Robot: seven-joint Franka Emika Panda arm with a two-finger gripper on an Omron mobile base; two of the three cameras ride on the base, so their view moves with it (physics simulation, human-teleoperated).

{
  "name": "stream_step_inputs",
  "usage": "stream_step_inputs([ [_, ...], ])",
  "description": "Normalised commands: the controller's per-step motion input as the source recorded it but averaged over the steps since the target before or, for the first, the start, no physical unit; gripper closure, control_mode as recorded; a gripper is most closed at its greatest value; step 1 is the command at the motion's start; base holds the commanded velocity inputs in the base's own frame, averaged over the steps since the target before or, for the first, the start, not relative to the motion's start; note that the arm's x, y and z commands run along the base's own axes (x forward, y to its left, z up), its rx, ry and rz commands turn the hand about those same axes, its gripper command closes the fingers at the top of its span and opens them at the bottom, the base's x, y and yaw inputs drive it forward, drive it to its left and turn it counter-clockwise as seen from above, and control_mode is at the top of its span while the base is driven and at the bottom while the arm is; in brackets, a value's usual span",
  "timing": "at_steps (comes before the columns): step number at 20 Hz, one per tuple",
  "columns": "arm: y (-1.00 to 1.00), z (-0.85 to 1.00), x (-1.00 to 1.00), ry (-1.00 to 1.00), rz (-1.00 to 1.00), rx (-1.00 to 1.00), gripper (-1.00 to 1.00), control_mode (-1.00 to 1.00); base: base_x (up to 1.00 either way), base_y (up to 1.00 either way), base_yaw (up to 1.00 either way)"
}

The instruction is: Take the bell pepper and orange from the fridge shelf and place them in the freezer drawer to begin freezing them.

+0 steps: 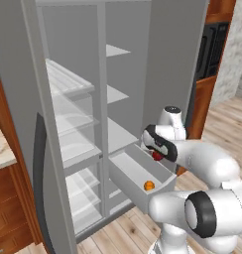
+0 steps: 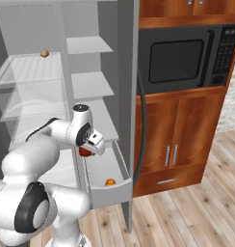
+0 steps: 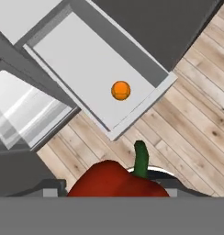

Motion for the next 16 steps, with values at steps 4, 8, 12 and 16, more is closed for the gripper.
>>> stream_step_inputs([
  [4, -0.04, -0.57, 0.78, 0.13, 0.0, 0.0, 1.0, -1.0, 0.0, 0.0, 0.0],
  [8, -0.09, -0.62, 0.36, 0.08, 0.0, 0.0, 1.0, -1.0, 0.0, 0.0, 0.0],
  [12, 0.0, -0.72, 0.29, 0.07, 0.0, 0.0, 1.0, -1.0, 0.0, 0.0, 0.0],
  [16, 0.0, -0.67, 0.33, 0.0, 0.0, -0.01, 1.0, -1.0, 0.0, 0.0, 0.0],
])
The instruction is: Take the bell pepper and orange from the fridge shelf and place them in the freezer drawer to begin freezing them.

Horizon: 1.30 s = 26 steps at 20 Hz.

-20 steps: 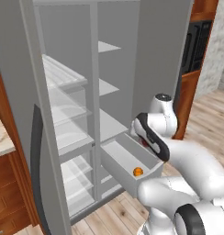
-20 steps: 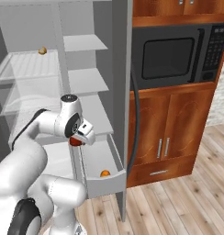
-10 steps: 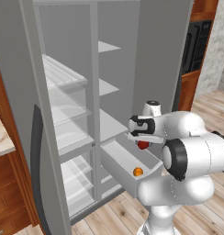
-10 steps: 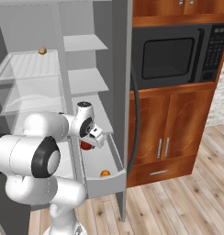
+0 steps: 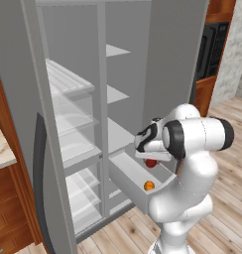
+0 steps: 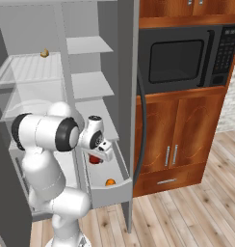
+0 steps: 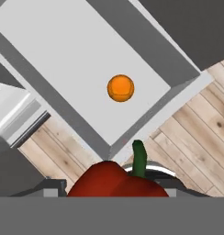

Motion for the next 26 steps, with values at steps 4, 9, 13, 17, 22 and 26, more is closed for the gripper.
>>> stream_step_inputs([
  [4, 0.0, -0.42, 0.42, 0.0, 0.0, -0.07, 1.0, -1.0, 0.0, 0.0, 0.0],
  [9, -0.01, -0.58, 0.25, 0.0, 0.0, -0.04, 1.0, -1.0, 0.0, 0.0, 0.0],
  [13, 0.0, -0.31, 0.39, 0.0, 0.0, -0.01, 1.0, -1.0, 0.0, 0.0, 0.0],
  [17, -0.05, -0.35, 0.36, 0.0, 0.0, 0.0, 1.0, -1.0, 0.0, 0.0, 0.0],
  [22, -0.09, -0.47, 0.3, 0.0, 0.0, 0.0, 1.0, -1.0, 0.0, 0.0, 0.0],
  [26, -0.07, -0.48, 0.31, 0.0, 0.0, 0.0, 1.0, -1.0, 0.0, 0.0, 0.0],
])
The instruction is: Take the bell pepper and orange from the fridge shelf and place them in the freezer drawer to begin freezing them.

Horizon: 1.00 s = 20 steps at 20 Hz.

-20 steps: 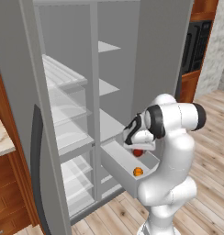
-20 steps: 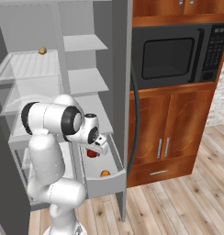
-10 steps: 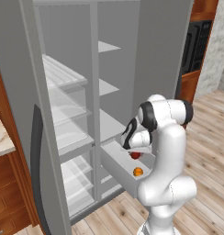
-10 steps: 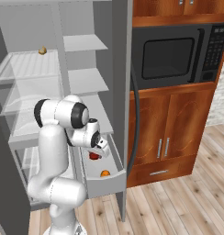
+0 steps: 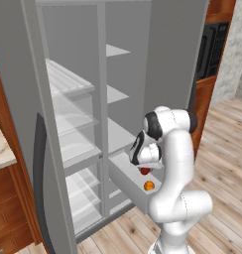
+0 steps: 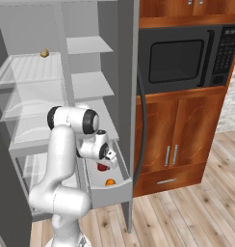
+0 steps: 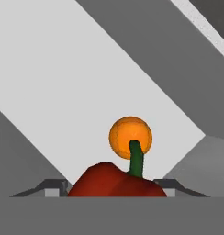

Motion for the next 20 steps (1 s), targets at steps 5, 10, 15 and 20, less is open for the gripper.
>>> stream_step_inputs([
  [5, 0.0, -0.47, 0.33, 0.0, 0.0, 0.0, 1.0, -1.0, 0.0, 0.0, 0.0],
  [10, -0.01, -0.39, 0.36, 0.0, 0.0, 0.0, -1.0, -1.0, 0.0, 0.0, 0.0],
  [15, -0.02, -0.29, 0.37, -0.06, 0.0, -0.01, -1.0, -1.0, 0.0, 0.0, 0.0],
  [20, 0.0, -0.04, 0.12, -0.02, 0.0, -0.01, -1.0, -1.0, 0.0, 0.0, 0.0],
])
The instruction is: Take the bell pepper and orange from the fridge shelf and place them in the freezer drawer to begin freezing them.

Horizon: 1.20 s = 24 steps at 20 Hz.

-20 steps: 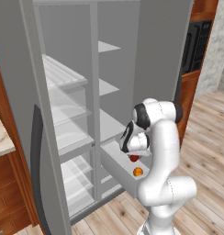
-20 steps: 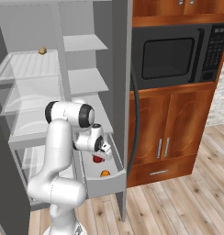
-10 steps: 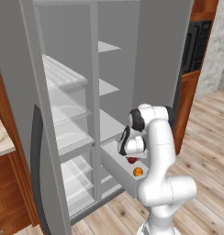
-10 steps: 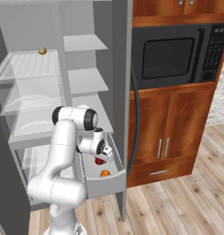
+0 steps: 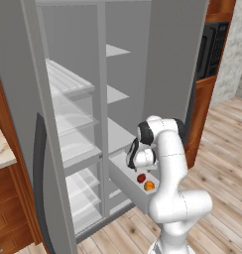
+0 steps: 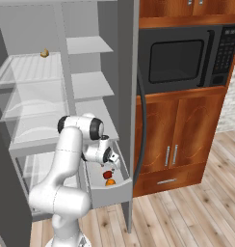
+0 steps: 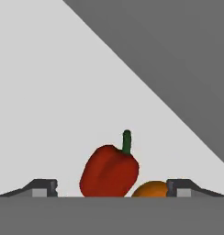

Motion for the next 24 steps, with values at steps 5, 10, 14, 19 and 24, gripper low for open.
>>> stream_step_inputs([
  [5, 0.05, 0.69, -0.17, -0.08, -0.03, 0.0, -1.0, -1.0, 0.0, 0.0, 0.0],
  [10, 0.06, 1.0, -0.91, -0.28, -0.02, 0.0, -1.0, -1.0, 0.0, 0.0, 0.0],
  [14, 0.14, 0.93, -1.0, -0.39, 0.0, -0.01, -1.0, -1.0, 0.0, 0.0, 0.0],
  [19, 0.3, 1.0, -1.0, -0.38, 0.0, -0.04, -1.0, -1.0, 0.0, 0.0, 0.0],
  [24, 0.59, 1.0, -0.89, -0.45, 0.01, -0.21, -1.0, -1.0, 0.0, 0.0, 0.0],
])
